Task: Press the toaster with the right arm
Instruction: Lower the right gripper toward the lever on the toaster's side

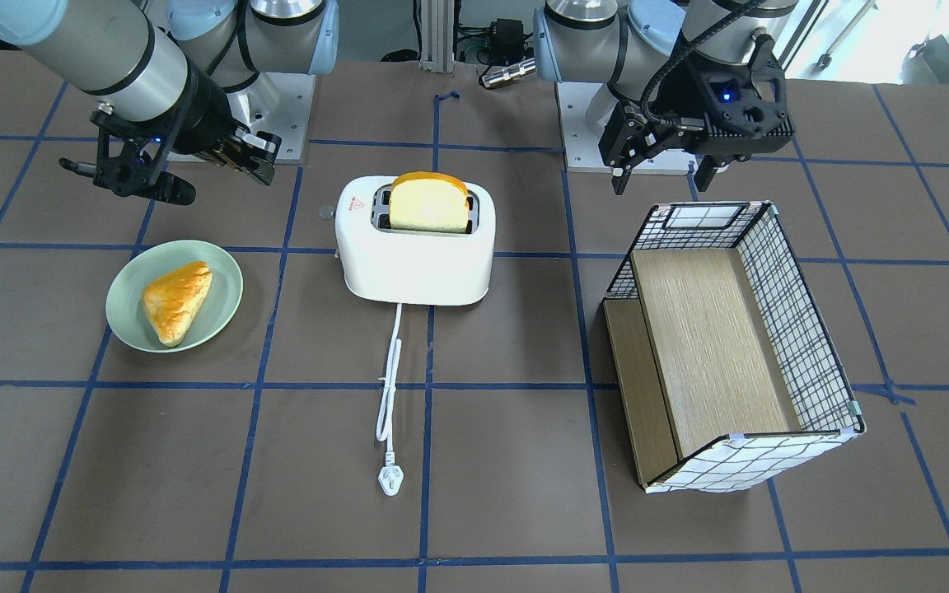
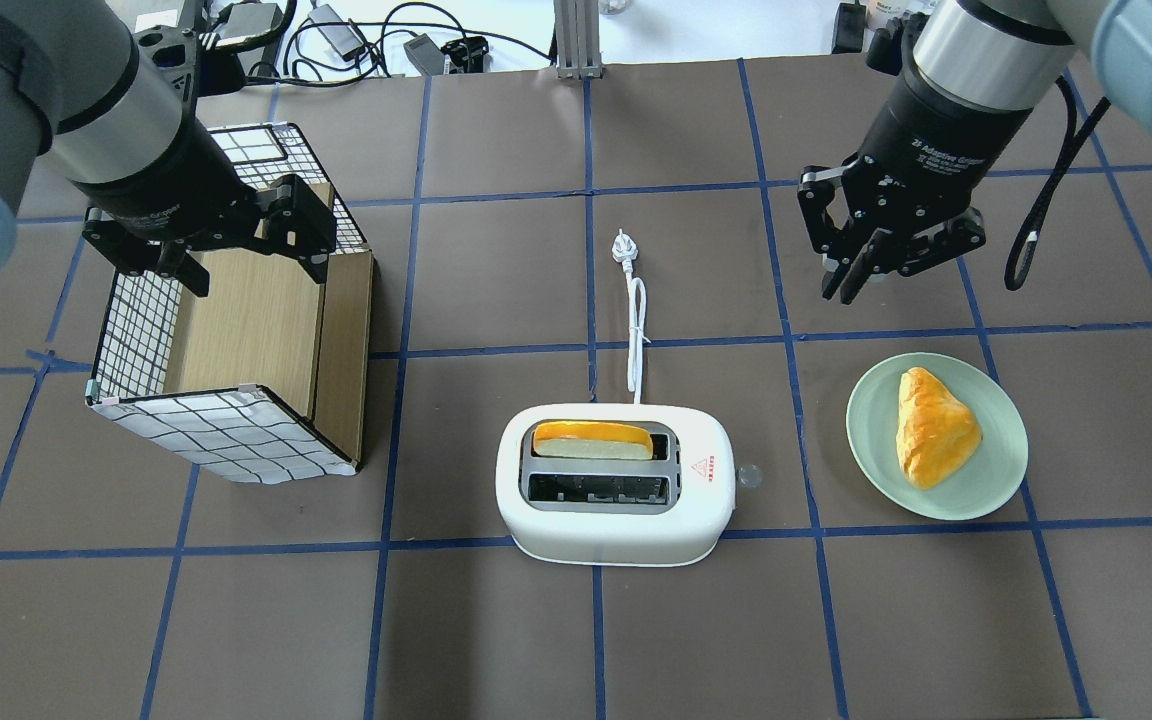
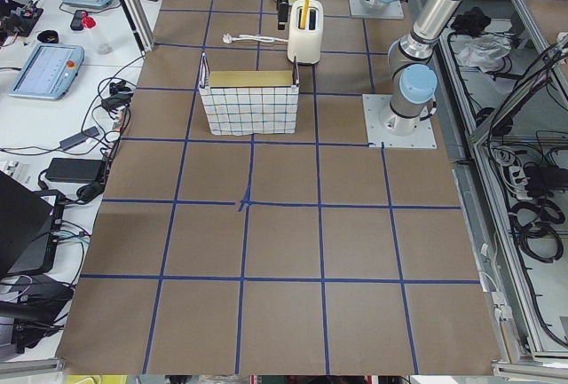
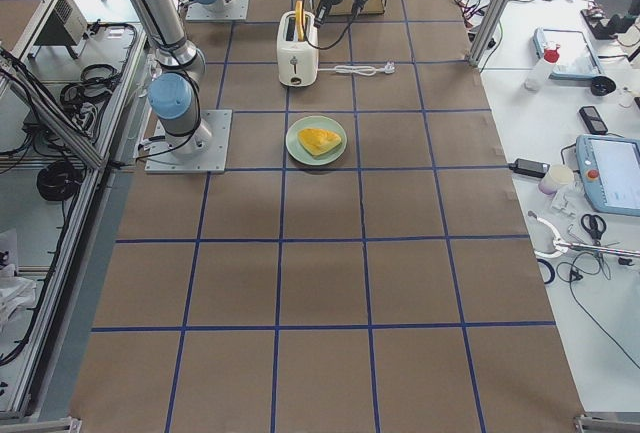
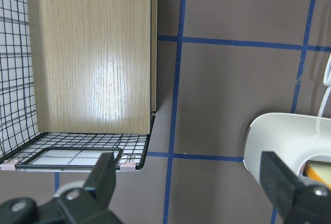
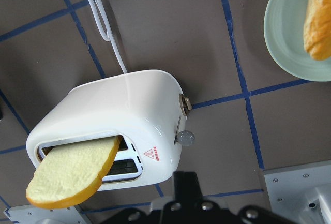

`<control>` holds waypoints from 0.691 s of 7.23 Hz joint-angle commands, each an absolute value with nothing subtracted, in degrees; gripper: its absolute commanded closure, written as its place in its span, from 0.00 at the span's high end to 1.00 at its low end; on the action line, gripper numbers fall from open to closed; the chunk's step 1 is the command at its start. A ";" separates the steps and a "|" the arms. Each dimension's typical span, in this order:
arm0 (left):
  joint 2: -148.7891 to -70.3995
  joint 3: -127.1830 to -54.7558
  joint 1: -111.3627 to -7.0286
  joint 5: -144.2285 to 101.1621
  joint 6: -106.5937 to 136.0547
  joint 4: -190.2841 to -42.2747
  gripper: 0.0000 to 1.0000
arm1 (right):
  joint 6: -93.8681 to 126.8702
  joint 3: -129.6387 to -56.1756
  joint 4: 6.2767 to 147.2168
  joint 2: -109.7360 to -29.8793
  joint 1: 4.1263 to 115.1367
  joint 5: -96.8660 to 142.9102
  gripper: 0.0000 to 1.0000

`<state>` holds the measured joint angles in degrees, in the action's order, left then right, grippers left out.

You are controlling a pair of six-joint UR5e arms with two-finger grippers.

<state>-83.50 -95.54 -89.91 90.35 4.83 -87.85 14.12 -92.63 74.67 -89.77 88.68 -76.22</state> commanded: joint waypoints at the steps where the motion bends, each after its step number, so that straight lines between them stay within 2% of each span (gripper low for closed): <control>1: -83.50 -95.54 -89.91 90.35 4.83 -87.89 1.00 | 12.05 -98.41 75.23 -89.65 88.68 -75.76 0.00; 5: -83.50 -95.54 -89.91 90.35 4.83 -87.80 1.00 | 12.04 -108.16 83.03 -92.72 88.59 -75.76 0.00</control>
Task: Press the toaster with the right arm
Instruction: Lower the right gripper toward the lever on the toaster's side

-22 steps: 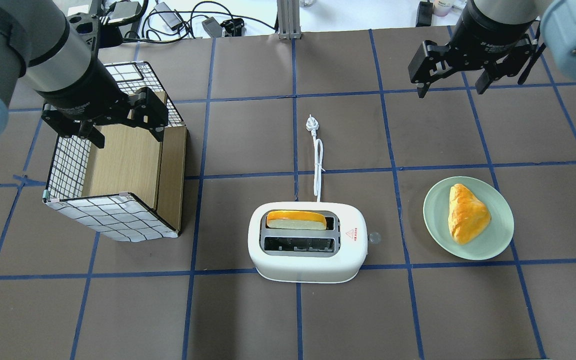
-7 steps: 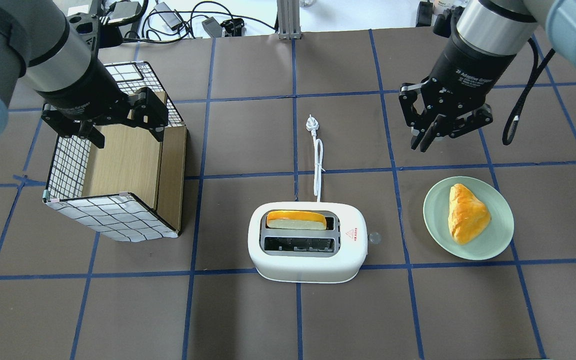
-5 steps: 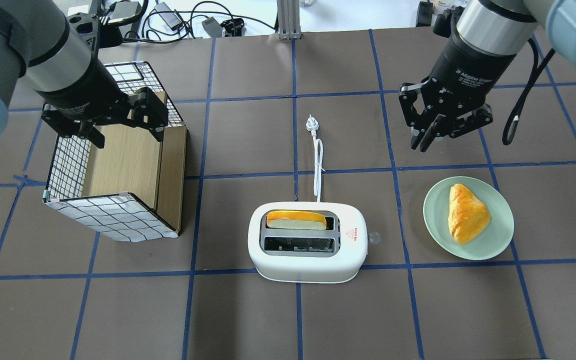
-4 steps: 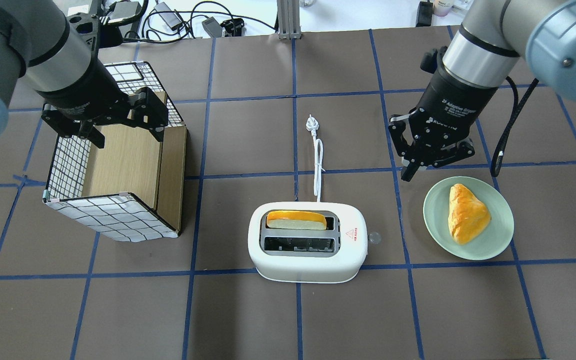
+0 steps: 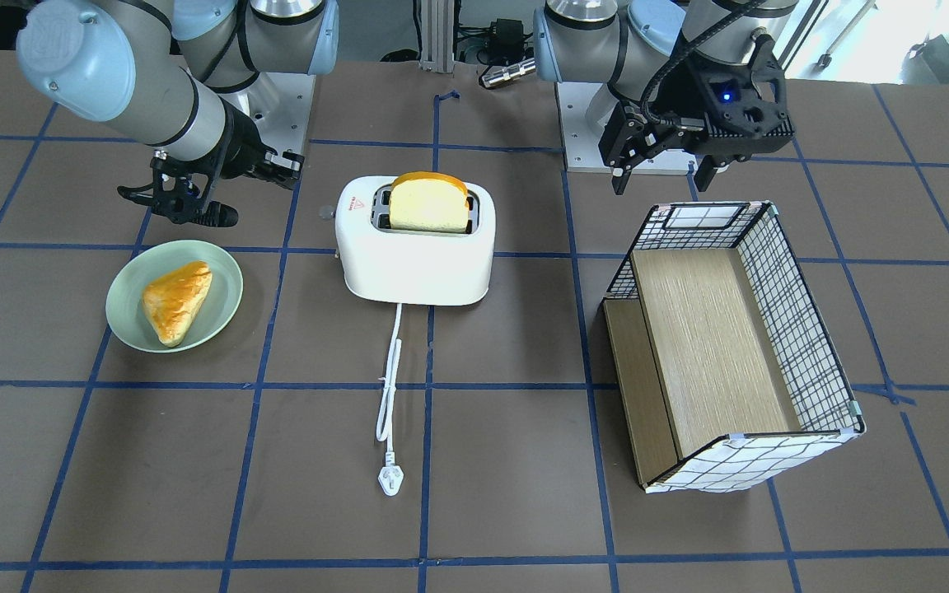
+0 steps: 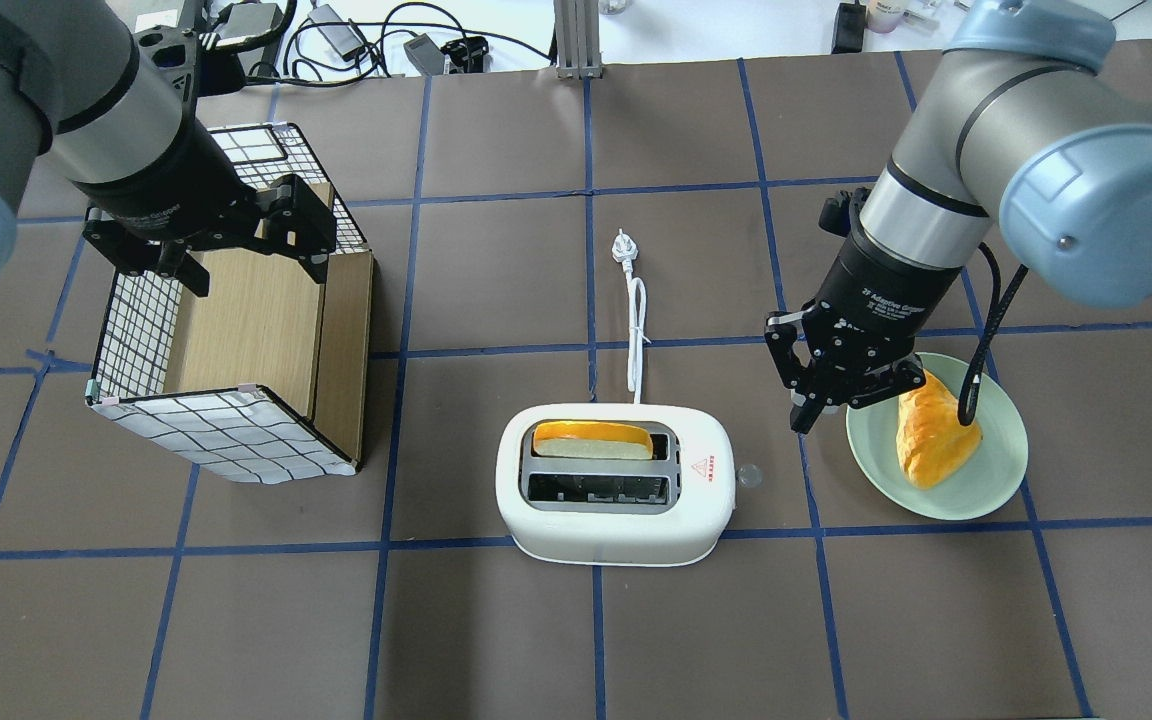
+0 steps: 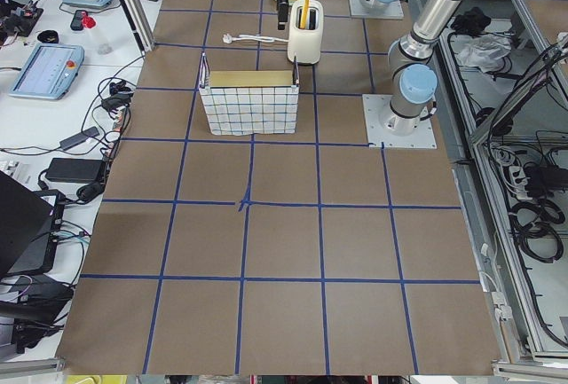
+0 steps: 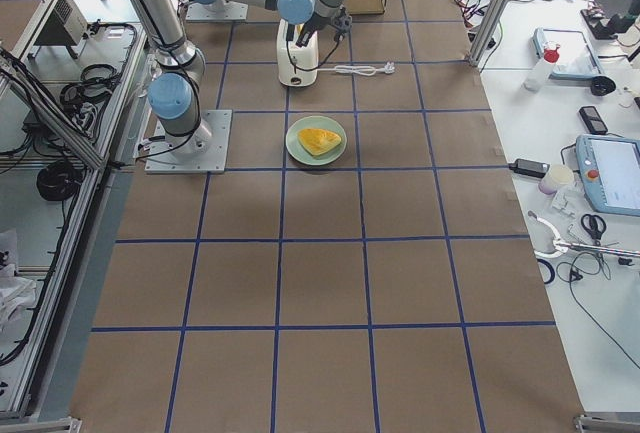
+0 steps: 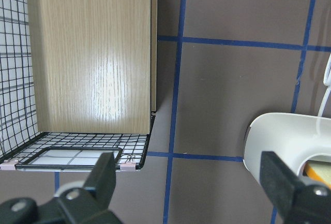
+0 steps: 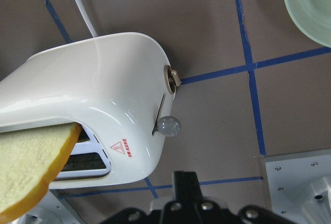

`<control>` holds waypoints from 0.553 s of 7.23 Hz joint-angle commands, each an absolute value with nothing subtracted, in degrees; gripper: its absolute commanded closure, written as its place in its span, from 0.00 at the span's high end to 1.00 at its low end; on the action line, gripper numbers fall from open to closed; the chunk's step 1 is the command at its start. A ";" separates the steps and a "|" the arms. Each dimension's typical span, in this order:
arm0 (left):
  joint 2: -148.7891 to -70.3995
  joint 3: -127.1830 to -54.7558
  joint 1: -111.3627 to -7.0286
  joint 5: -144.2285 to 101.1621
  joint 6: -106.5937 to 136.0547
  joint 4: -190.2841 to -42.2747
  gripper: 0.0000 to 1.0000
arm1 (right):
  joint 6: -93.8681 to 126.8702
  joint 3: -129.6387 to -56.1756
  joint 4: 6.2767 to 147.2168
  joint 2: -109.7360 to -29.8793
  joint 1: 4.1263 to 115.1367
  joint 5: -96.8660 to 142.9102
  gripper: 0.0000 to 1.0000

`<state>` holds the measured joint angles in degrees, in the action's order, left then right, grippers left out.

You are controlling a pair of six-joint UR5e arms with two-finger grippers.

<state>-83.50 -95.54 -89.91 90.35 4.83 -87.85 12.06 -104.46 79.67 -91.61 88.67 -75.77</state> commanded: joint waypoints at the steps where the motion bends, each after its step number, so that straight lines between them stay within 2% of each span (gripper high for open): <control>1: -83.50 -95.54 -89.91 90.35 4.83 -87.89 1.00 | 12.13 -110.54 85.58 -92.81 88.68 -75.24 0.00; 4: -83.50 -95.54 -89.91 90.35 4.83 -87.80 1.00 | 12.04 -112.32 89.29 -92.29 88.68 -70.16 0.00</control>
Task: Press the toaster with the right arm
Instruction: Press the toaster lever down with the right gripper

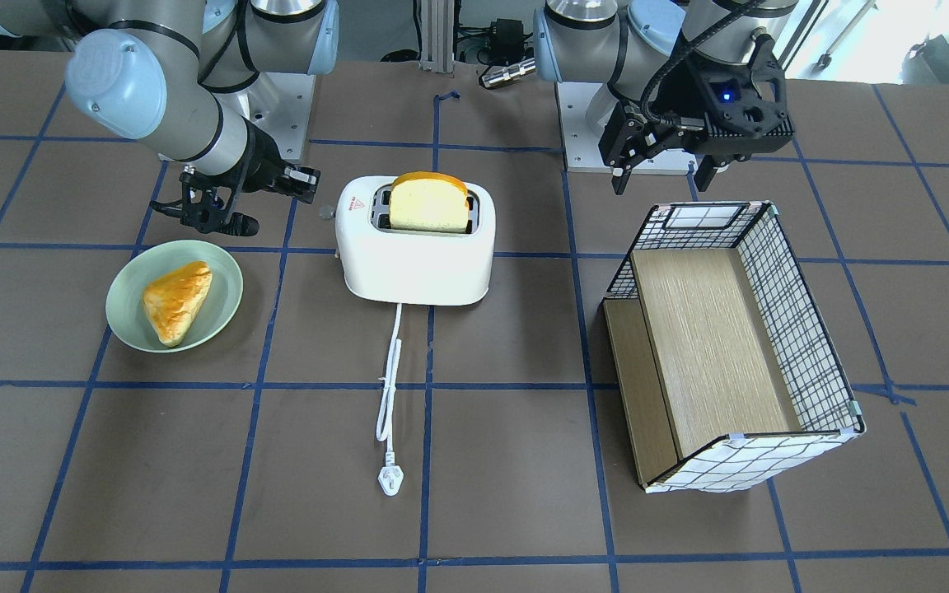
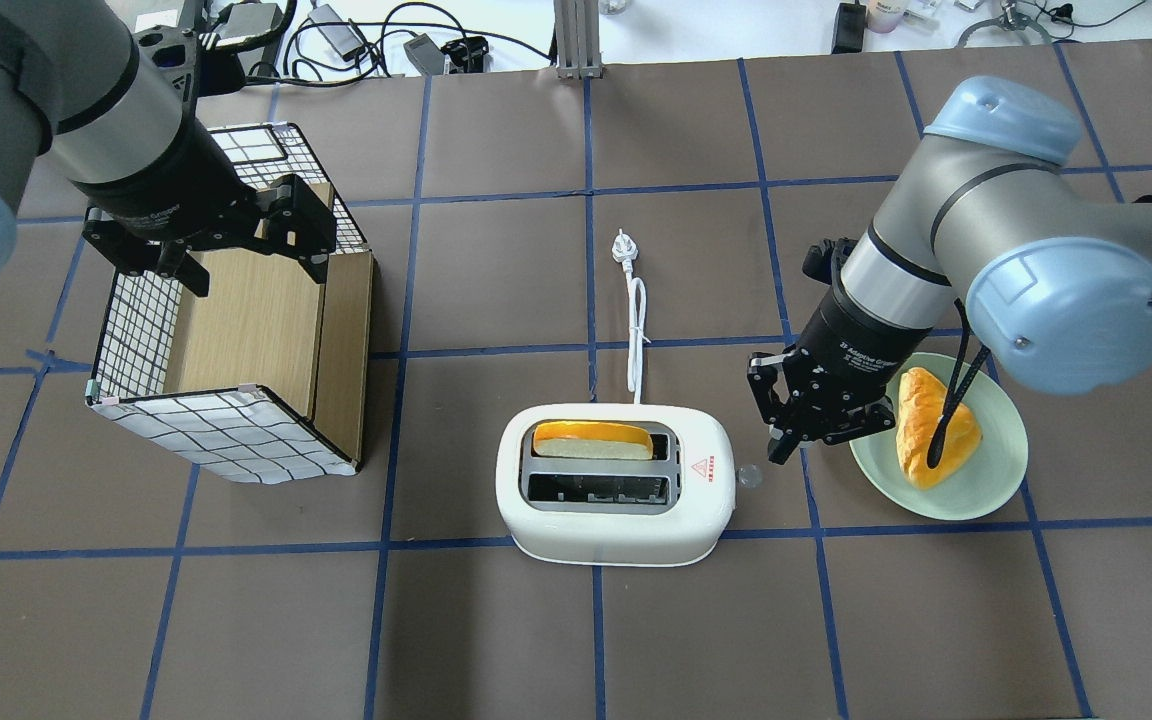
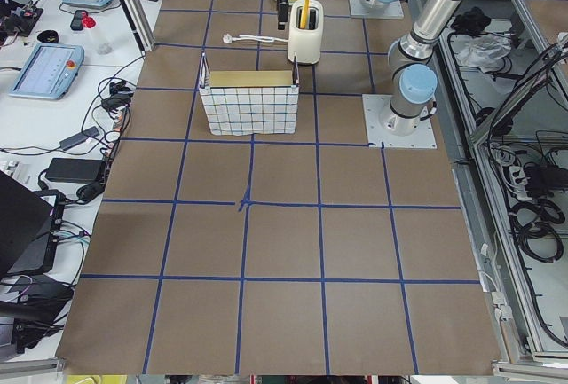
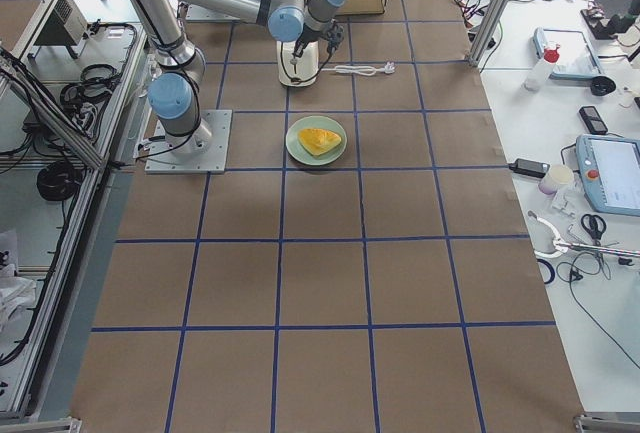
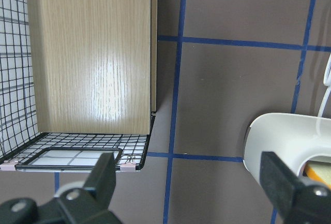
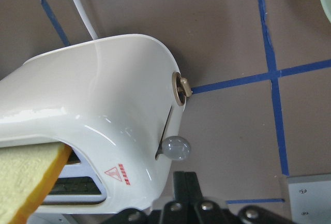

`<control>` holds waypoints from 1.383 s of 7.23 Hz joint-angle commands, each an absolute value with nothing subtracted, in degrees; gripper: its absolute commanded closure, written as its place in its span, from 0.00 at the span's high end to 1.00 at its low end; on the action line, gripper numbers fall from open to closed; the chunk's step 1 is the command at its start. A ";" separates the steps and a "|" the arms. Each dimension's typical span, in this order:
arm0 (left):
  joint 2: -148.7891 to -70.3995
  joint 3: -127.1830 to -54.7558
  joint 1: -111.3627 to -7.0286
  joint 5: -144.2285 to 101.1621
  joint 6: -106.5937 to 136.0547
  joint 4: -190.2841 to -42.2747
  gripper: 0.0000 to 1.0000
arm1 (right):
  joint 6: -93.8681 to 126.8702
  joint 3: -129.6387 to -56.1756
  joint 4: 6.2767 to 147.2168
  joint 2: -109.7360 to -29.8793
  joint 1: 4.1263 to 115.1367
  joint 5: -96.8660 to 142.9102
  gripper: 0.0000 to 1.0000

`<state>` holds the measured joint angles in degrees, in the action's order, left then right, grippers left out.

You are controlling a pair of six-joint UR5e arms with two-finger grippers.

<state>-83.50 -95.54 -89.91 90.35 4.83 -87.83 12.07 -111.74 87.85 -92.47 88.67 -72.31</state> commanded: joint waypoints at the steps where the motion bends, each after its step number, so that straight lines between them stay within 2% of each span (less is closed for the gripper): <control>1: -83.50 -95.54 -89.91 90.35 4.83 -87.89 1.00 | 12.04 -112.41 90.51 -92.11 88.68 -69.96 0.00; 3: -83.50 -95.54 -89.91 90.35 4.83 -87.89 1.00 | 12.22 -116.17 95.69 -92.11 88.68 -68.64 0.00; 10: -83.50 -95.54 -89.91 90.35 4.83 -87.89 1.00 | 12.66 -116.37 94.40 -93.25 88.59 -69.34 0.00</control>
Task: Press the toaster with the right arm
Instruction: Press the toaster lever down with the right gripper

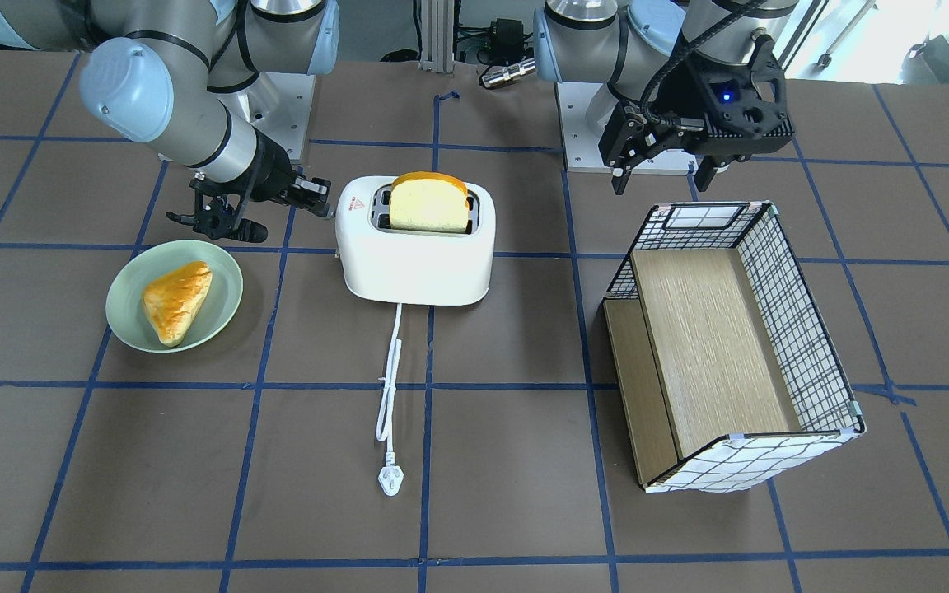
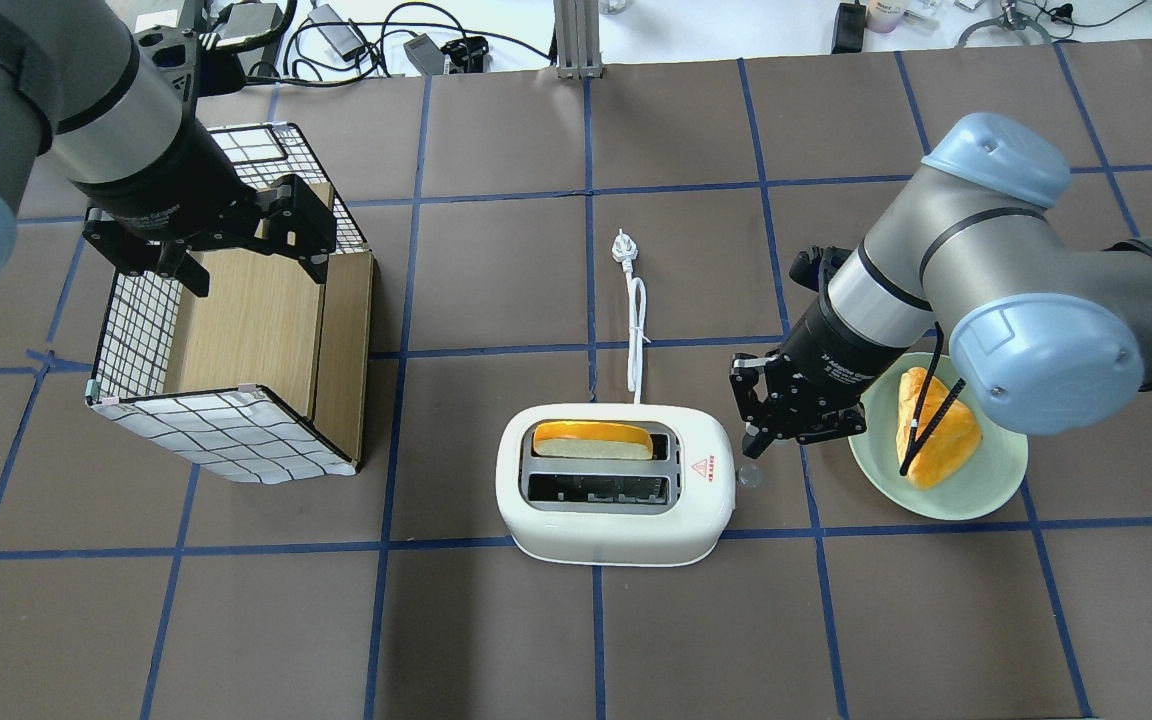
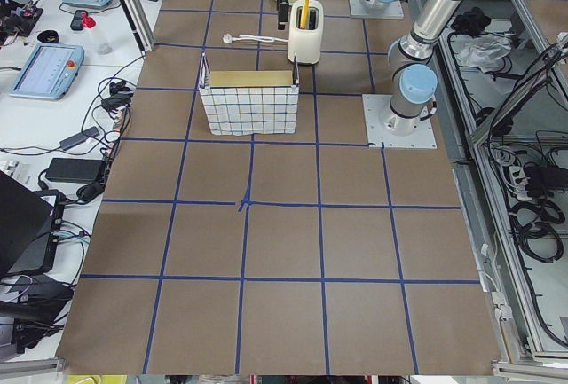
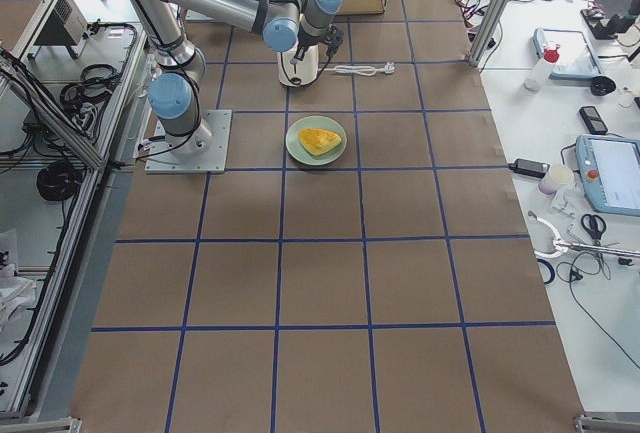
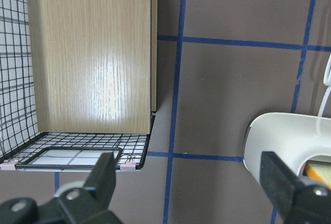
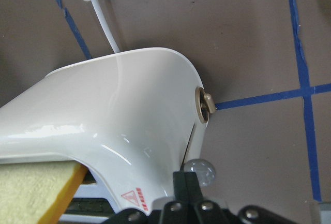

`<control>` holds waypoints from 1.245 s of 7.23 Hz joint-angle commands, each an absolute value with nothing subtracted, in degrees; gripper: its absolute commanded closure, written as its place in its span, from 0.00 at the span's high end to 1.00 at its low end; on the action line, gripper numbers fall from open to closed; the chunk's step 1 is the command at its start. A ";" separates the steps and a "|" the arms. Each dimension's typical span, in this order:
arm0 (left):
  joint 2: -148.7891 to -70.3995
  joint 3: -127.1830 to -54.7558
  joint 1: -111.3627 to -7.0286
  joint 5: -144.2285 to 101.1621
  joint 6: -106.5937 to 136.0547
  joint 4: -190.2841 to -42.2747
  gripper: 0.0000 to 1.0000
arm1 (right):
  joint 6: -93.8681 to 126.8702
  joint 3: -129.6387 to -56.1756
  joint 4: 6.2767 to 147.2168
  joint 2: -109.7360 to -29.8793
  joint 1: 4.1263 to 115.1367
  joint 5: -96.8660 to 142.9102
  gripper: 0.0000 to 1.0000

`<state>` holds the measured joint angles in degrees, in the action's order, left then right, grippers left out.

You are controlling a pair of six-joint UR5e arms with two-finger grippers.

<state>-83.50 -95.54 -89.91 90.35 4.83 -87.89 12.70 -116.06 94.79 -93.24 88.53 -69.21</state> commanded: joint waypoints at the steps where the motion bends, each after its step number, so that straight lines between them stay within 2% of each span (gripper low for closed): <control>1: -83.50 -95.54 -89.91 90.35 4.83 -87.89 1.00 | 12.57 -116.63 94.22 -92.90 88.68 -69.43 0.00; 9: -83.50 -95.54 -89.91 90.35 4.83 -87.89 1.00 | 10.55 -118.30 94.65 -91.23 88.68 -69.61 0.00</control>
